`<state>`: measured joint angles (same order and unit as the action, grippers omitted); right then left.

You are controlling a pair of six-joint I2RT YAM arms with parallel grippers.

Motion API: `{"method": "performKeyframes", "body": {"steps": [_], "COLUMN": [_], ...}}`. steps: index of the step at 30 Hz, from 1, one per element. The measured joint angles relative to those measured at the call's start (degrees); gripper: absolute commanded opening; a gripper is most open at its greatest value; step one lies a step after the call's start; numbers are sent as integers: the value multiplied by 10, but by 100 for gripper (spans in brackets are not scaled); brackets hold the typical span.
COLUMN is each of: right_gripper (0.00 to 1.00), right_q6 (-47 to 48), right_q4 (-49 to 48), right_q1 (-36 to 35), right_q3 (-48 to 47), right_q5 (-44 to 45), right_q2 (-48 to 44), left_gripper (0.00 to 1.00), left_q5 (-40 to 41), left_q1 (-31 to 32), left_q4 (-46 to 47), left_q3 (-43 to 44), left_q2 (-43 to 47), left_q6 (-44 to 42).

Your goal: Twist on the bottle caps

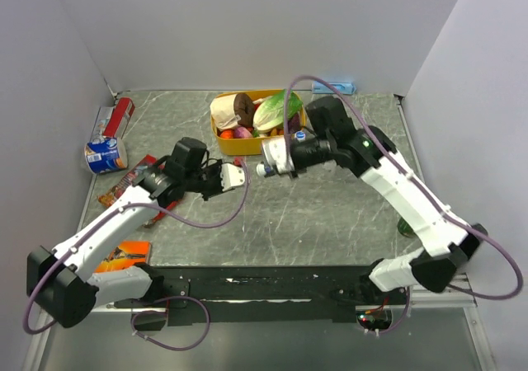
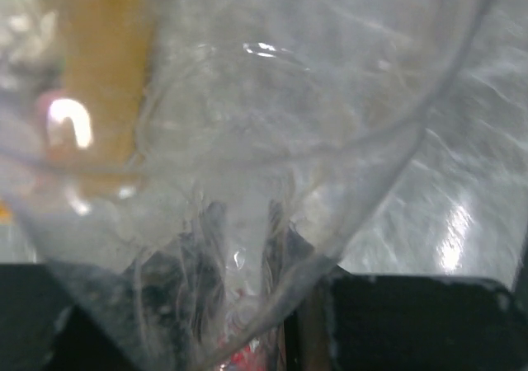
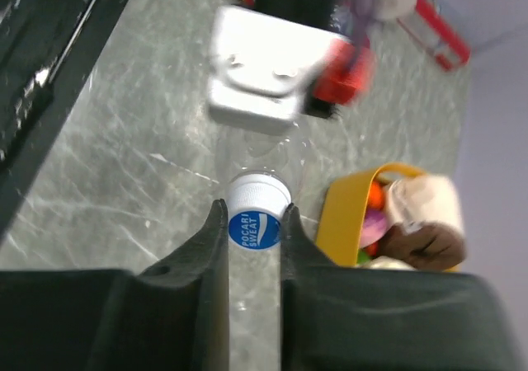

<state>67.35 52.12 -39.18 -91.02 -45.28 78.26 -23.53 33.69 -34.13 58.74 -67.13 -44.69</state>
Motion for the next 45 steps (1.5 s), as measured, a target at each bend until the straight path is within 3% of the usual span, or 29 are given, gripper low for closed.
{"method": "performKeyframes", "body": {"steps": [9, 13, 17, 23, 25, 26, 27, 32, 36, 38, 40, 43, 45], "right_gripper": [0, 0, 0, 1, 28, 47, 51, 57, 62, 66, 69, 70, 70], "right_q6": [-504, -643, -724, -825, -841, -844, -843, -793, -627, -529, -428, -306, -229], "right_q4": [1, -16, 2, 10, 7, 6, 0, -14, -11, -5, -15, -13, -3], "right_q1": [67, 90, 101, 124, 132, 136, 141, 173, 212, 221, 219, 193, 162], "right_q3": [-269, -271, -271, -224, -211, -210, -210, -272, -330, -299, -201, -87, -62], "right_q5": [-7, 4, 39, 25, 14, 5, -6, -47, -102, -126, -145, -152, -147], "right_q2": [218, 243, 260, 266, 269, 271, 271, 277, 263, 226, 157, 56, 19], "left_gripper": [1, 1, 1, 1, 1, 1, 1, 1, 1, 1, 1, 1, 1], "left_q5": [289, 383, 450, 485, 482, 482, 480, 437, 330, 252, 182, 108, 64], "left_q1": [50, 80, 93, 106, 118, 122, 122, 108, 82, 60, 38, 21, 20], "left_q4": [227, 278, 362, 597, 632, 627, 604, 439, 289, 218, 165, 120, 102], "left_q3": [-83, -93, -125, -243, -267, -265, -253, -154, -116, -100, -88, -78, -71], "left_q2": [30, -8, -37, -35, -29, -27, -24, -7, 26, 33, 36, 41, 42], "left_q6": [207, 237, 168, -108, -159, -165, -164, -78, -7, 24, 48, 71, 83]}}
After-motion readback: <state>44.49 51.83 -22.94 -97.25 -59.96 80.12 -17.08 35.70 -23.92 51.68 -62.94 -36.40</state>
